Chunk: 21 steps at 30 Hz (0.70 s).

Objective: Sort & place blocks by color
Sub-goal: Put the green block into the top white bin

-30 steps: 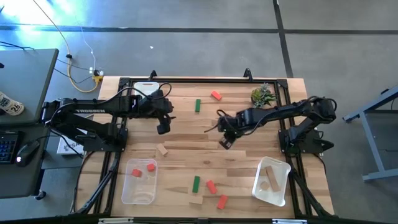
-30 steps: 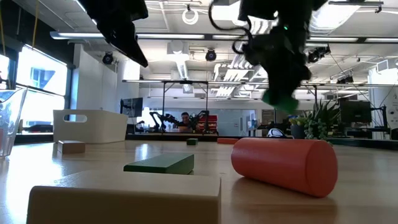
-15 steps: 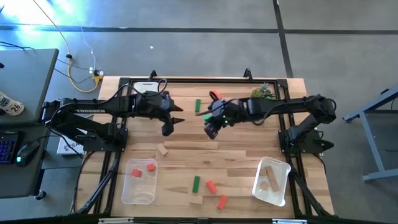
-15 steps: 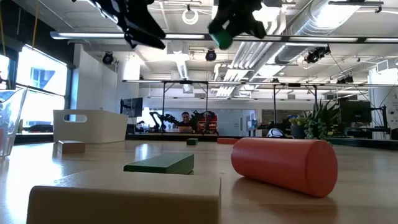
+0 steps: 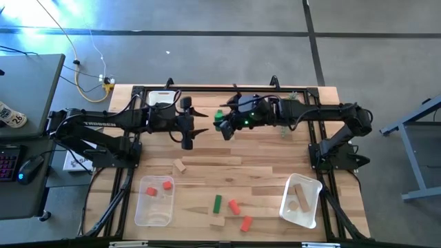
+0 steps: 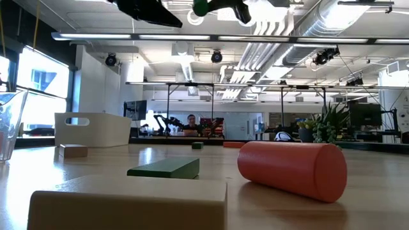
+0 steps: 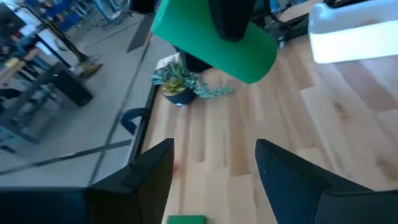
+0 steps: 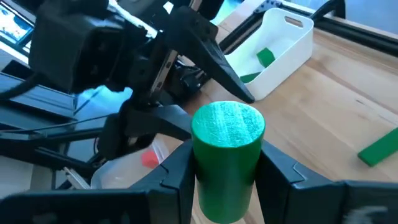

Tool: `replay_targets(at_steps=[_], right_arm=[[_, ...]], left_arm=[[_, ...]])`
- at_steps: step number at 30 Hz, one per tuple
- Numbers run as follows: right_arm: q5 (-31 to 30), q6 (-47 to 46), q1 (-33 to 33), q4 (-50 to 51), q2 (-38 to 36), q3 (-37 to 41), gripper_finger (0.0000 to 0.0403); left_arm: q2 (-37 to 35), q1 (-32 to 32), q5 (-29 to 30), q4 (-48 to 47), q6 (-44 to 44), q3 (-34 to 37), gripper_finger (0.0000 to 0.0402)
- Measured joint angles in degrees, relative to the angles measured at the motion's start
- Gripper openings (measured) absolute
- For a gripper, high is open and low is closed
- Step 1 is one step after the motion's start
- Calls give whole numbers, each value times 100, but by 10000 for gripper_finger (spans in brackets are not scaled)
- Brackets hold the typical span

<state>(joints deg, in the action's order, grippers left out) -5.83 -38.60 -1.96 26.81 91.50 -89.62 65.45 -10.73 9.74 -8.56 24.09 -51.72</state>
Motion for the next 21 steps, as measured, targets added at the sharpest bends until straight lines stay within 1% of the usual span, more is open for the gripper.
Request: replay_targets(at_steps=[2,4,6,8,11,13,15,18,21], right_arm=[[-22,-28,-44,-51,2,0,105],[-170,-17,-67,-190,2,0,105],[-328,178,-67,-401,2,0,105],[-453,505,-67,-602,2,0,105],[-569,912,-67,-838,2,0,105],[-604,1108,-65,-950,2,0,105],[-604,1258,-65,-1013,2,0,105],[-598,1446,-63,-1075,2,0,105],[-594,1468,-65,-1093,2,0,105]], left_arm=[[0,37,173,9,55,0,211],[0,40,333,99,-108,0,211],[0,40,419,267,-668,0,211],[0,14,402,441,-1497,0,211],[1,-67,-77,711,-2526,0,211],[0,-112,-490,916,-3008,0,211],[2,-149,-794,1076,-3311,0,211],[2,-167,-843,1191,-3581,0,211],[2,-185,-692,1297,-3823,0,211]])
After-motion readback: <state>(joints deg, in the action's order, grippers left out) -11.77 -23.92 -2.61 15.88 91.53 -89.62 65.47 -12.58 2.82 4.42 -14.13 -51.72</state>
